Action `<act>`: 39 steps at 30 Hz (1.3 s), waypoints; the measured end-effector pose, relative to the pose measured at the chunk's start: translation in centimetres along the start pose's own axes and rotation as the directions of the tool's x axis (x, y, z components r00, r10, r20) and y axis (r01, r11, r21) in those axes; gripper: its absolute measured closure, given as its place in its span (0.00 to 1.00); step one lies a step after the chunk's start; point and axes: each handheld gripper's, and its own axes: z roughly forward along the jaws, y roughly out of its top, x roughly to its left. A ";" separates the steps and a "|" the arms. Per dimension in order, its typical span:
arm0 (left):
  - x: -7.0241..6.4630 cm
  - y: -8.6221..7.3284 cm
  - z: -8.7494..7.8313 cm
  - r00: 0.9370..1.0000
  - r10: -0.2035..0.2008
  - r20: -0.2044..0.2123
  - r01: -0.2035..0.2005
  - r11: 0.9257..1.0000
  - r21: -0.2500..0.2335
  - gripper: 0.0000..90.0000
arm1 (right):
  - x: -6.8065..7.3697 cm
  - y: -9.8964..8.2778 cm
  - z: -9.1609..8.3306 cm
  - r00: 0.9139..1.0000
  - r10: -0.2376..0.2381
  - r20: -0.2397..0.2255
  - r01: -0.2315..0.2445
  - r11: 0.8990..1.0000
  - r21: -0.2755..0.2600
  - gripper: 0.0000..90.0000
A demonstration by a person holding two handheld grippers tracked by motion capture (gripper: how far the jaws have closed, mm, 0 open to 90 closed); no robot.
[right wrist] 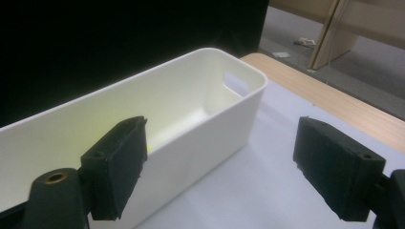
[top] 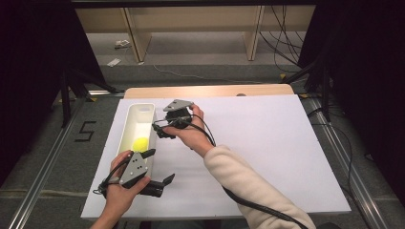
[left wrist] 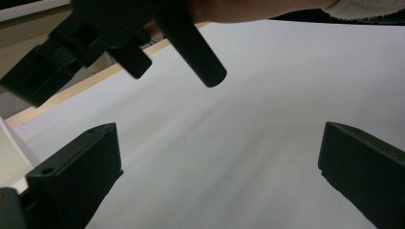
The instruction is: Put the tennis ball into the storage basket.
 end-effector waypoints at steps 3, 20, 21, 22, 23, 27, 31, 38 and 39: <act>0.0 0.0 0.0 1.000 -0.003 -0.001 0.003 1.000 -0.002 0.01 | -0.7 -0.2 -1.2 1.000 0.001 0.011 -0.001 1.000 -0.006 0.22; 0.1 0.0 0.0 1.000 -0.006 -0.007 0.006 1.000 -0.001 0.01 | -6.9 -5.6 -9.8 0.989 0.047 0.137 -0.048 0.999 0.004 0.22; 0.1 0.0 0.0 1.000 -0.006 -0.008 0.006 1.000 -0.002 0.01 | -7.3 -6.0 -10.4 0.988 0.053 0.143 -0.054 0.999 0.004 0.23; 0.1 0.0 0.0 1.000 -0.006 -0.008 0.006 1.000 -0.002 0.00 | -7.6 -6.4 -11.0 0.987 0.056 0.152 -0.057 0.998 0.004 0.23; 0.1 0.0 0.0 1.000 -0.006 -0.008 0.006 1.000 -0.002 0.00 | -7.9 -6.7 -11.5 0.985 0.065 0.160 -0.066 0.998 0.002 0.23; 0.1 0.0 0.0 1.000 -0.006 -0.009 0.006 1.000 -0.002 0.00 | -8.9 -8.3 -13.6 0.977 0.091 0.192 -0.091 0.996 -0.007 0.23; 0.2 0.0 -0.1 1.000 -0.004 -0.013 0.004 1.000 -0.001 0.00 | -9.6 -9.9 -15.4 0.970 0.137 0.201 -0.136 0.990 -0.018 0.23; 0.2 0.0 -0.1 1.000 -0.004 -0.016 0.004 1.000 0.001 0.00 | -10.7 -12.1 -18.2 0.956 0.166 0.243 -0.164 0.986 -0.027 0.23; 0.2 0.0 -0.1 1.000 -0.006 -0.016 0.006 1.000 0.001 0.00 | -10.8 -12.4 -18.6 0.954 0.167 0.250 -0.167 0.986 -0.025 0.23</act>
